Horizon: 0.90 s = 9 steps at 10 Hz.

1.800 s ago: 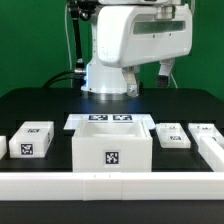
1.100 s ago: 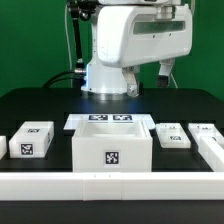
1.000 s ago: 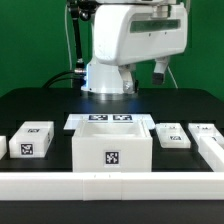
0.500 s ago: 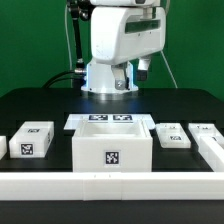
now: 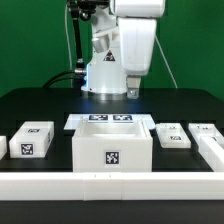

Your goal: Assemble cabinet

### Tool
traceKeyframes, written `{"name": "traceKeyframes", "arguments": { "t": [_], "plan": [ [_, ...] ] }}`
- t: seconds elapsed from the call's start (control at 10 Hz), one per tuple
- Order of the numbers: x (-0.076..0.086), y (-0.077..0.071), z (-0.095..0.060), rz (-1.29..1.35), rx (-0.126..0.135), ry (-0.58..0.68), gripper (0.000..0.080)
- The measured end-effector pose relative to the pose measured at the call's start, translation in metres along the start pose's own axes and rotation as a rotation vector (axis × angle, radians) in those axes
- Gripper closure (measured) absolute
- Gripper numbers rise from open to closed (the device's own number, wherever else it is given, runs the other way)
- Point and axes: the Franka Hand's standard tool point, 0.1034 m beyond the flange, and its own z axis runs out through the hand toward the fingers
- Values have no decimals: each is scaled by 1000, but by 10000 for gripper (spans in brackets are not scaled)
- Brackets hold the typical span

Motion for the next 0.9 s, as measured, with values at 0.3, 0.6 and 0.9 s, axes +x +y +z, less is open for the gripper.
{"name": "traceKeyframes", "arguments": {
  "t": [0.3, 0.6, 0.9],
  "plan": [
    [-4, -2, 2, -96, 5, 1, 150],
    [-1, -8, 12, 10, 23, 6, 150],
    [-11, -15, 26, 49, 52, 9, 150]
  ]
}}
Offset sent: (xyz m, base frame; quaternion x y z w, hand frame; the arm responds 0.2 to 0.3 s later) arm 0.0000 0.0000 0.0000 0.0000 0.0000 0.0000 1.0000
